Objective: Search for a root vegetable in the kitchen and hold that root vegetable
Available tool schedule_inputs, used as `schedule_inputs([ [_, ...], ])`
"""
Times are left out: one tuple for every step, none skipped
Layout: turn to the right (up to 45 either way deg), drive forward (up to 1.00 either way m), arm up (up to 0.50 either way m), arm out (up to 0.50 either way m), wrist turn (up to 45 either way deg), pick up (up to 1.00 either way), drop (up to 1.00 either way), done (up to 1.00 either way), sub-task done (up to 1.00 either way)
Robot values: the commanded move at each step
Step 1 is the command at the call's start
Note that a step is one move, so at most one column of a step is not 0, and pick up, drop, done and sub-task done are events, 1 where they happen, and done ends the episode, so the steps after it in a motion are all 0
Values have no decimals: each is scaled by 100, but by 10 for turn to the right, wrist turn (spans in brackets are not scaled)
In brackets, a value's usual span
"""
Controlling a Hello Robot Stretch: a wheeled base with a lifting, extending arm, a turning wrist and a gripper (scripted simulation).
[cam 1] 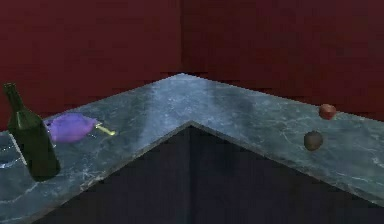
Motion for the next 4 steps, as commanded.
schedule_inputs([
  [0,50,0,0,0,0,0,0,0],
  [-210,0,0,0,0,0,0,0,0],
  [0,0,50,0,0,0,0,0,0],
  [0,0,38,0,0,0,0,0,0],
])
